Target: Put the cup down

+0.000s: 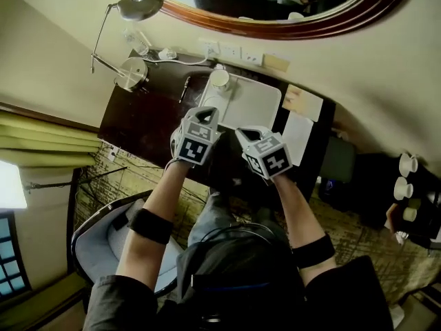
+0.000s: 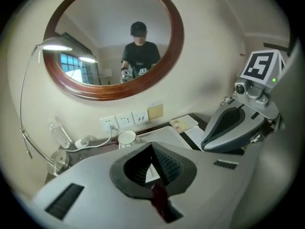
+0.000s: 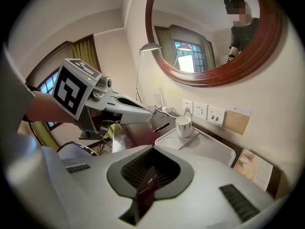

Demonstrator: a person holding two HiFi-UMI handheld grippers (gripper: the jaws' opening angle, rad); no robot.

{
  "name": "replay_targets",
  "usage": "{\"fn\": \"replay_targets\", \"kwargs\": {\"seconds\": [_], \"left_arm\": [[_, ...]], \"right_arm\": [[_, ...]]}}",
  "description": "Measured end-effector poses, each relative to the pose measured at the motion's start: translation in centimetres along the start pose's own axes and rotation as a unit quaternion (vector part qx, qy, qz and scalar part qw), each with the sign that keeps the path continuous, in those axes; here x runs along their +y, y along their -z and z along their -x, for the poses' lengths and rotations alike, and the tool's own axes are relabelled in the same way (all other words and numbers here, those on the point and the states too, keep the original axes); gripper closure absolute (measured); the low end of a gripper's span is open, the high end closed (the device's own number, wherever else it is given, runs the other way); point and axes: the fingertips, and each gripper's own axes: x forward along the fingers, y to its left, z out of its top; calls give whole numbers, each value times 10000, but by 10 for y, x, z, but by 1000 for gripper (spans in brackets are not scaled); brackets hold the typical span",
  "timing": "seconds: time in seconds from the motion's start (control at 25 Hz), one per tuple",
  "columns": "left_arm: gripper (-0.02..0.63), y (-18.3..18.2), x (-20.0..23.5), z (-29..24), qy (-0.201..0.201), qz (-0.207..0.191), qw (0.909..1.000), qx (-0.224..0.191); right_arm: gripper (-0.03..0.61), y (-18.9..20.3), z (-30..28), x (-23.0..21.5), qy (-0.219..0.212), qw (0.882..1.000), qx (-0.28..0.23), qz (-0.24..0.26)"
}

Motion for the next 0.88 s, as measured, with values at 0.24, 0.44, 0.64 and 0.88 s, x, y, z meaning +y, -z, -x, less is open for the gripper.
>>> {"fn": "replay_targets", "kwargs": {"seconds": [0.24, 0.44, 0.64, 0.88], "left_arm": [[611, 13, -19, 28, -287, 964, 9949, -112], [611, 41, -23, 41, -604, 1497, 9866, -242], [611, 51, -36, 52, -808, 1746, 9809, -287], [611, 60, -49, 62, -910, 2292, 9675, -560]], "right_arm": [[568, 21, 16, 1, -91, 9999, 127, 73], [568, 35, 24, -8, -49, 9997, 142, 199], [568, 42, 35, -17, -4, 9992, 156, 368], [568, 46, 45, -30, 35, 9990, 139, 424]]}}
